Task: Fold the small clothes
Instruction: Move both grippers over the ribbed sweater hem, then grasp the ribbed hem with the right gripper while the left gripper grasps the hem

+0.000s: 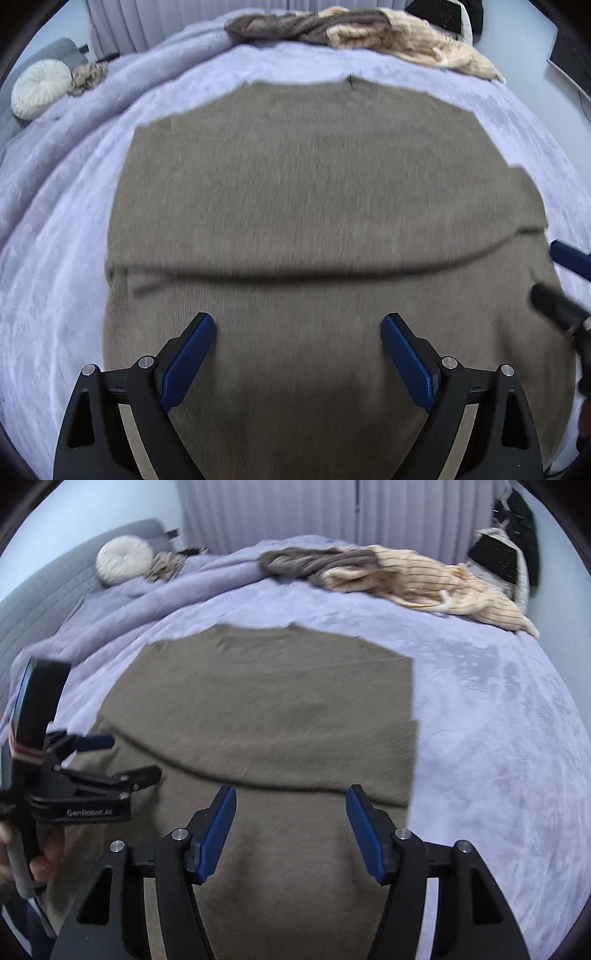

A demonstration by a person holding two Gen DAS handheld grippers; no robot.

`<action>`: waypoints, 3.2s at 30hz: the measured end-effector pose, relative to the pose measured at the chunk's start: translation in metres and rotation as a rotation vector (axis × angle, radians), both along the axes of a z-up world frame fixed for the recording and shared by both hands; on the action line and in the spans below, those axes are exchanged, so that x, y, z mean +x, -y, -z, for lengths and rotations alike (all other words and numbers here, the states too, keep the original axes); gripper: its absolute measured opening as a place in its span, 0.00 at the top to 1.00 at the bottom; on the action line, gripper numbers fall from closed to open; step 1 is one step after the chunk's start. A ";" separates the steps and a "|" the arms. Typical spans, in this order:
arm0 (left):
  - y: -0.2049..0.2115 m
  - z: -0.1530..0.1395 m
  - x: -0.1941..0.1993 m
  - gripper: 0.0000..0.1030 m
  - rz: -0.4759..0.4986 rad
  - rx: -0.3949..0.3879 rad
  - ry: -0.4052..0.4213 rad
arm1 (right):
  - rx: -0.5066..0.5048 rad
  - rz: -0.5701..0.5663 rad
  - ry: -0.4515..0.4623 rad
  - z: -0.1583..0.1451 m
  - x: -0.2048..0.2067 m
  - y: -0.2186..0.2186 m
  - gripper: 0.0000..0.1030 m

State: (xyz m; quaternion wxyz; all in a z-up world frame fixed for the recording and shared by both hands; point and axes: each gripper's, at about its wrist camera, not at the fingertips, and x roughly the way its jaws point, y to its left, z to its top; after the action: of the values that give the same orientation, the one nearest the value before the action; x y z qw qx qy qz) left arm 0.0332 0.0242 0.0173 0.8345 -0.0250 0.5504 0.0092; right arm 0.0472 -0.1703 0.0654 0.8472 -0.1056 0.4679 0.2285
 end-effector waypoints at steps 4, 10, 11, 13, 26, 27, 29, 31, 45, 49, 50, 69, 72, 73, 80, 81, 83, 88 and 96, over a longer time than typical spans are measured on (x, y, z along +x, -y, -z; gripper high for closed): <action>-0.007 0.008 -0.039 0.10 0.022 -0.006 -0.013 | -0.112 -0.088 -0.044 0.041 -0.034 -0.012 0.36; -0.010 0.005 -0.108 0.01 0.081 0.021 -0.003 | -0.150 -0.120 0.019 0.043 -0.102 0.031 0.31; -0.011 0.005 -0.119 0.01 0.095 0.022 -0.015 | -0.152 -0.119 0.022 0.044 -0.113 0.042 0.31; -0.013 0.003 -0.138 0.01 0.104 0.051 -0.012 | -0.154 -0.122 0.035 0.042 -0.135 0.057 0.31; 0.028 0.004 -0.154 0.00 0.166 0.120 -0.004 | -0.186 -0.310 0.052 0.043 -0.157 -0.019 0.31; 0.022 0.005 -0.160 0.00 0.159 0.106 0.003 | -0.187 -0.311 0.071 0.048 -0.160 -0.016 0.31; 0.014 0.002 -0.174 0.00 0.146 0.086 0.009 | -0.137 -0.292 0.083 0.048 -0.170 0.002 0.31; 0.008 0.001 -0.190 0.00 0.146 0.086 0.011 | -0.114 -0.270 0.071 0.047 -0.179 0.021 0.31; -0.087 0.003 -0.261 0.00 -0.132 -0.293 -0.022 | 0.004 -0.001 -0.078 0.036 -0.200 0.107 0.27; -0.068 0.010 -0.251 0.00 -0.106 -0.291 -0.034 | 0.130 0.018 -0.123 0.047 -0.188 0.107 0.26; -0.062 0.008 -0.247 0.00 -0.094 -0.289 -0.032 | 0.161 0.009 -0.127 0.048 -0.184 0.103 0.26; -0.024 -0.003 -0.245 0.38 -0.027 -0.159 0.073 | 0.404 0.024 -0.196 0.066 -0.172 0.093 0.64; -0.030 -0.011 -0.249 0.73 -0.027 -0.181 0.095 | 0.385 0.007 -0.184 0.060 -0.174 0.088 0.80; -0.034 -0.013 -0.251 0.77 -0.029 -0.208 0.098 | 0.384 0.009 -0.183 0.058 -0.174 0.089 0.81; -0.044 0.001 -0.249 0.32 -0.058 -0.384 0.095 | 0.396 0.008 -0.188 0.061 -0.178 0.094 0.60; -0.044 0.000 -0.250 0.13 -0.041 -0.416 0.101 | 0.397 0.001 -0.185 0.060 -0.179 0.091 0.57; -0.035 -0.001 -0.249 0.09 -0.028 -0.394 0.108 | 0.379 -0.023 -0.166 0.059 -0.183 0.085 0.45; -0.013 0.006 -0.235 0.00 -0.031 -0.350 0.123 | 0.358 -0.038 -0.139 0.059 -0.184 0.077 0.36; 0.006 0.013 -0.210 0.00 -0.045 -0.233 0.052 | 0.393 -0.041 -0.143 0.061 -0.185 0.081 0.30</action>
State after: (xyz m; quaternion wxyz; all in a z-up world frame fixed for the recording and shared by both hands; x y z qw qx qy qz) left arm -0.1771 0.0179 0.0039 0.8394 -0.1345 0.5252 -0.0369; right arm -0.1382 -0.2515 0.0040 0.8112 0.0688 0.4712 0.3396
